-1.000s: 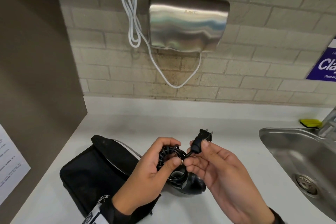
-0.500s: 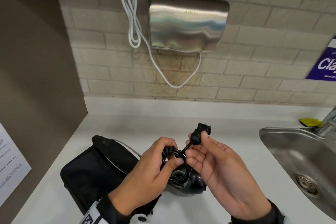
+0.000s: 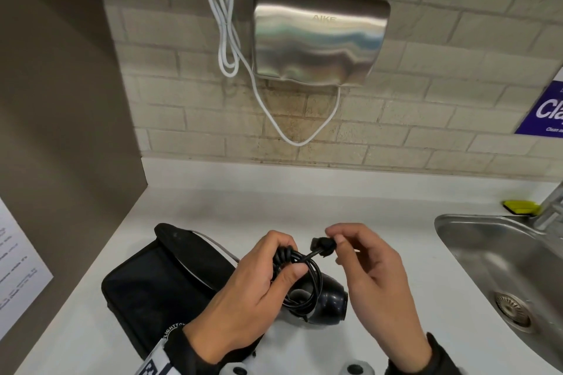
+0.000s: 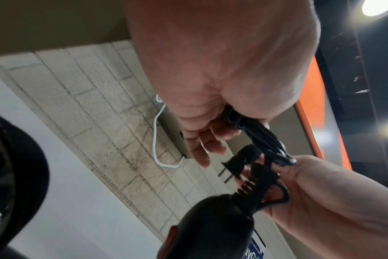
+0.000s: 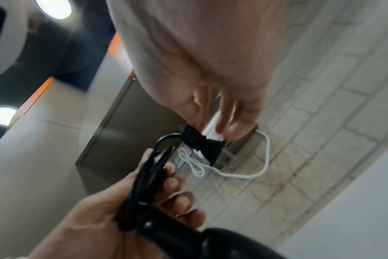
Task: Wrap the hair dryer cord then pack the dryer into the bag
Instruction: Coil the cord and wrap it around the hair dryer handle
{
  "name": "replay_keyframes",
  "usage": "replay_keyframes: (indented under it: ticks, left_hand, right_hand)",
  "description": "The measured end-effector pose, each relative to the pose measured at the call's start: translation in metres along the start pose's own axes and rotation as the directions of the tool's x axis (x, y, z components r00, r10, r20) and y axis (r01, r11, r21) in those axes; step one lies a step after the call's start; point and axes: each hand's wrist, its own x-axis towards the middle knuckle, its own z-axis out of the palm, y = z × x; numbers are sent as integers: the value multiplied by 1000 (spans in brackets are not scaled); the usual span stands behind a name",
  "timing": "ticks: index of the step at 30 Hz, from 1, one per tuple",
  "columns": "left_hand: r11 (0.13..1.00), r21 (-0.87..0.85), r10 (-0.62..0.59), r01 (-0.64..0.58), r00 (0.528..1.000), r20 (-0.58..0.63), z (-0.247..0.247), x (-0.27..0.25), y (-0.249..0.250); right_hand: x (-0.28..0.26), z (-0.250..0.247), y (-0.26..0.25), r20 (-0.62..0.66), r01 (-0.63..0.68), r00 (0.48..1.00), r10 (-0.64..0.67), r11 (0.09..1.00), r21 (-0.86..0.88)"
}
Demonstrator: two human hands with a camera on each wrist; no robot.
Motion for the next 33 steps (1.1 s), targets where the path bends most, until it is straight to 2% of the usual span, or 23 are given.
replay_keyframes:
  ticks: [2,6,12,18,23,28,30,33]
  left_hand:
    - [1000,-4,-1,1,1000,-5,-1,0,0]
    - [999,-32,-7,7,1000,-16,-2,0,2]
    - [996,-91,-23,22,1000,-10,-4,2,5]
    - [984,-177,-22,37,996,84,-8,1,9]
    - [948,-286,-93,141,980,173,-11,2,13]
    - [822,-472,-267,319,948,176,-10,3,14]
    - [744,-545,-374,386,917,139,-9,2,16]
    - [635,-612,-476,472,863,171,-8,1,16]
  right_hand:
    - [0,-3,-1,98,-26,995,23,999,27]
    - [-4,-4,-1,283,-154,955,93,967,203]
    - [-10,2,2,283,-295,938,203,894,336]
    - [-14,8,10,312,-406,906,286,797,447]
    - [-16,11,14,292,-416,908,301,744,523]
    - [-20,17,16,264,-361,931,252,738,570]
    - [-20,18,17,251,-351,936,248,721,598]
    - [-19,20,18,233,-347,938,256,701,624]
